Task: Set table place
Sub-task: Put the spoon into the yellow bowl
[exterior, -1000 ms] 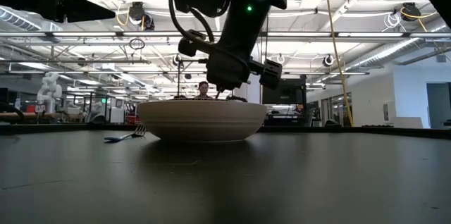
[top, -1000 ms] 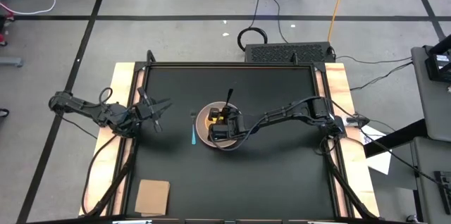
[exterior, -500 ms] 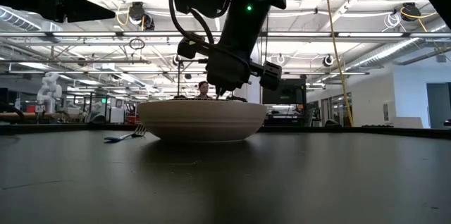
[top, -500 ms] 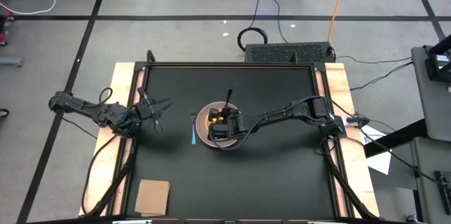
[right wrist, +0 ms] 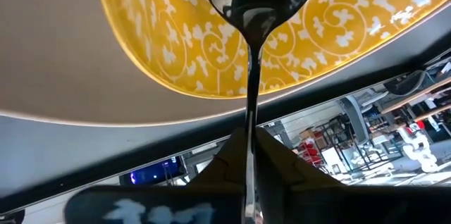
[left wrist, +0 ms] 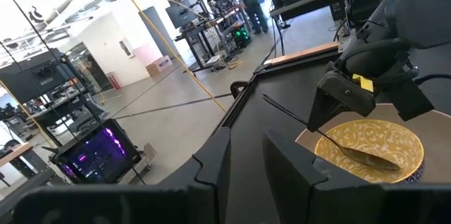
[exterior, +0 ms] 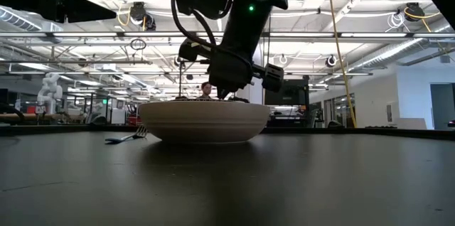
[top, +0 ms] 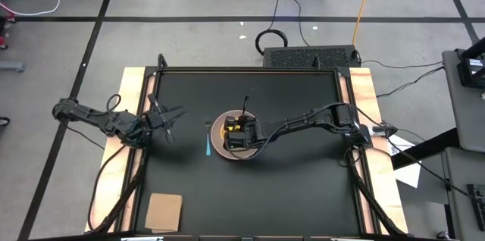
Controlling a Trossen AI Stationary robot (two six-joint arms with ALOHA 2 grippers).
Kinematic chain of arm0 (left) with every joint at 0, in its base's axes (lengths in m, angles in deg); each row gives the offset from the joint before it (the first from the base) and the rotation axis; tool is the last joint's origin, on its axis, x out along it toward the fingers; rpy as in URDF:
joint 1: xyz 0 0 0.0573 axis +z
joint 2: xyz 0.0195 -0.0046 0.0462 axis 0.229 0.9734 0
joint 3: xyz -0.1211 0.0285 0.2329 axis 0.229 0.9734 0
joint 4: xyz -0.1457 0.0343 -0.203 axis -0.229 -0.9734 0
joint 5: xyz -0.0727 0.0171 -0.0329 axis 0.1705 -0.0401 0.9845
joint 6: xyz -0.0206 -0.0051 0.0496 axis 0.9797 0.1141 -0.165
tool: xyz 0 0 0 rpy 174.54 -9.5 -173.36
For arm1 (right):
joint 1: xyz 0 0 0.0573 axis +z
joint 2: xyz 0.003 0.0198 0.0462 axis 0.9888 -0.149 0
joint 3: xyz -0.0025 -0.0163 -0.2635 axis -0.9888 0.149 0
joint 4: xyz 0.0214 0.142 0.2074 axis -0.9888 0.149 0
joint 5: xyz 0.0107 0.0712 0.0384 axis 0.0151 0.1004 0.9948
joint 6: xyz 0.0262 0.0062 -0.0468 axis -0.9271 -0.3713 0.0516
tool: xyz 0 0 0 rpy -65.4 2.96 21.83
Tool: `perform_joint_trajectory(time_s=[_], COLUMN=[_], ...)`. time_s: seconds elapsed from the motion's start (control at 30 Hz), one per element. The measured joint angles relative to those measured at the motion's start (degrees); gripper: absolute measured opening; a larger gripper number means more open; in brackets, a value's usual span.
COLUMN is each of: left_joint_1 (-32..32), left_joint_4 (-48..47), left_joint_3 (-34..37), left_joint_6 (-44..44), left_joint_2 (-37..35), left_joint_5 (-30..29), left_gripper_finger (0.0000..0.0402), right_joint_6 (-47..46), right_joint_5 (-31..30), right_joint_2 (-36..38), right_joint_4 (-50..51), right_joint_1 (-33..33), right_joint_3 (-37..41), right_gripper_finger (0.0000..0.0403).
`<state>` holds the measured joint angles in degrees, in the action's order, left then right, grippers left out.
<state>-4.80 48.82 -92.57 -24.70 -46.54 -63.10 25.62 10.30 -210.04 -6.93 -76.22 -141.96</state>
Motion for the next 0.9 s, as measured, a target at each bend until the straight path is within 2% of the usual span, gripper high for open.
perform_joint_trajectory(time_s=[0.9], left_joint_1=[0.0], left_joint_4=[-0.4], left_joint_3=[0.0], left_joint_6=[0.0], left_joint_2=[0.0], left_joint_5=[0.1], left_gripper_finger=[0.0090], right_joint_6=[-0.7], right_joint_5=[1.6], right_joint_2=[0.0], right_joint_4=[-1.0], right_joint_1=[0.0], right_joint_3=[0.0], right_gripper_finger=[0.0003])
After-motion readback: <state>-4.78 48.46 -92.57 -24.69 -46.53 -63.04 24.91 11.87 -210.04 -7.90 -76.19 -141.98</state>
